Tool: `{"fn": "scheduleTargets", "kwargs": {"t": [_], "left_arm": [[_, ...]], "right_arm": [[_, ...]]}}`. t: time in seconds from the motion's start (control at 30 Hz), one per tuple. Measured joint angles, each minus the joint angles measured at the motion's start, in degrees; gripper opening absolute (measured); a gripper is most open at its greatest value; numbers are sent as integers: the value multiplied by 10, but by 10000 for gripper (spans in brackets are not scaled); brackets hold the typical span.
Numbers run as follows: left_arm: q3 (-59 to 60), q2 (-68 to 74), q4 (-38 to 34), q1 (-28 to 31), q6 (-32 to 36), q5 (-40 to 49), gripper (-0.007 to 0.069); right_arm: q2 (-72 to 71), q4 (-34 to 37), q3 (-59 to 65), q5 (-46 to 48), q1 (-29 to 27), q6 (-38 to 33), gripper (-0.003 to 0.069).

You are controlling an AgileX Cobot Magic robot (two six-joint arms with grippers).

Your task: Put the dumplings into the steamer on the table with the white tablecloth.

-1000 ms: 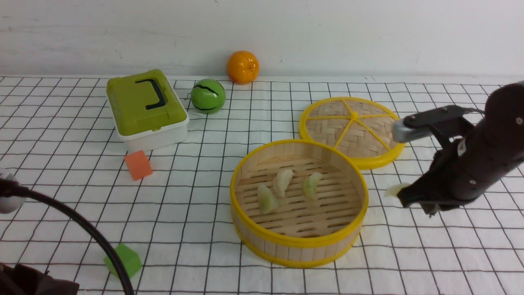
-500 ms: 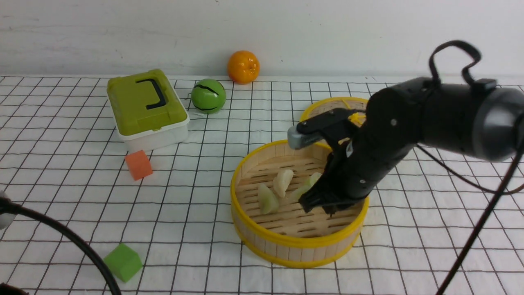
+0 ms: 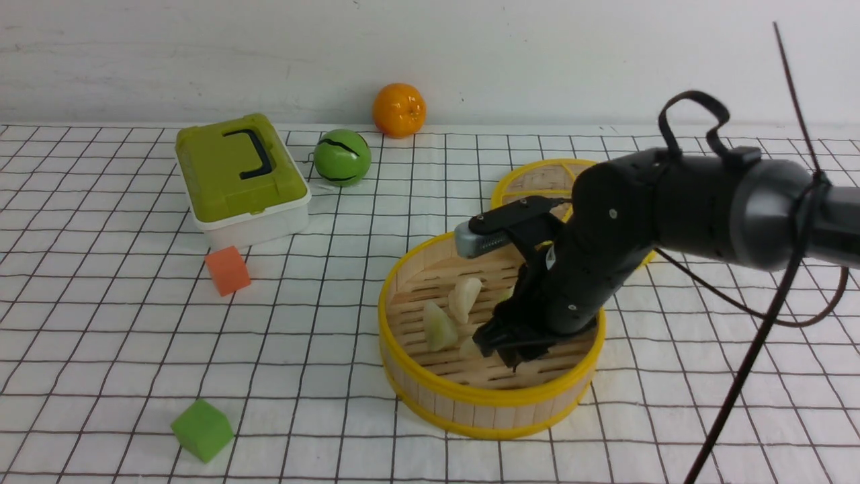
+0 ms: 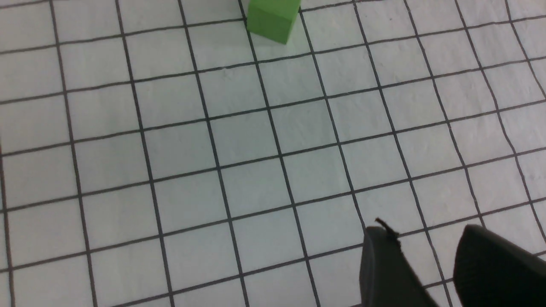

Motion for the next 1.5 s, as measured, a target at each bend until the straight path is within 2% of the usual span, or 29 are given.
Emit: {"fn": "scheduleTargets", "kwargs": {"t": [0.07,0.2,0.27,0.33,0.37,0.43,0.47,0.5,0.6,0.63,0.73,1.0,1.5], "left_arm": [[14,-54,14,0,-27,6,232],[23,-114,30,0,-41,5,230],[24,-138,37,0,-44,-3,229],[24,-158,47,0,-45,-16,229],[24,-160,48,0,-45,-18,229],[24,-166,54,0,-45,-30,229],[24,-166,54,0,-45,-30,229],[24,-166,55,0,-45,-33,229],[24,-166,55,0,-46,-34,232],[25,-166,55,0,-46,-34,233],[25,-166,55,0,-46,-34,234],[25,-166,56,0,-46,-34,234],[26,-166,56,0,-46,-34,237]], "right_arm": [[-46,1,-3,19,0,0,382],[-140,7,8,32,0,0,362],[-196,9,29,28,0,0,328],[-266,12,74,13,0,0,264],[-279,13,79,9,0,0,258],[-365,17,142,-30,0,0,176],[-371,17,147,-34,0,0,170],[-436,20,197,-71,0,-1,109],[-484,20,235,-103,0,-2,64],[-540,20,279,-143,0,-3,15],[-604,20,327,-194,0,-3,-21],[-708,20,382,-223,0,-3,-22],[-727,13,404,-233,-1,-4,-15]]}}
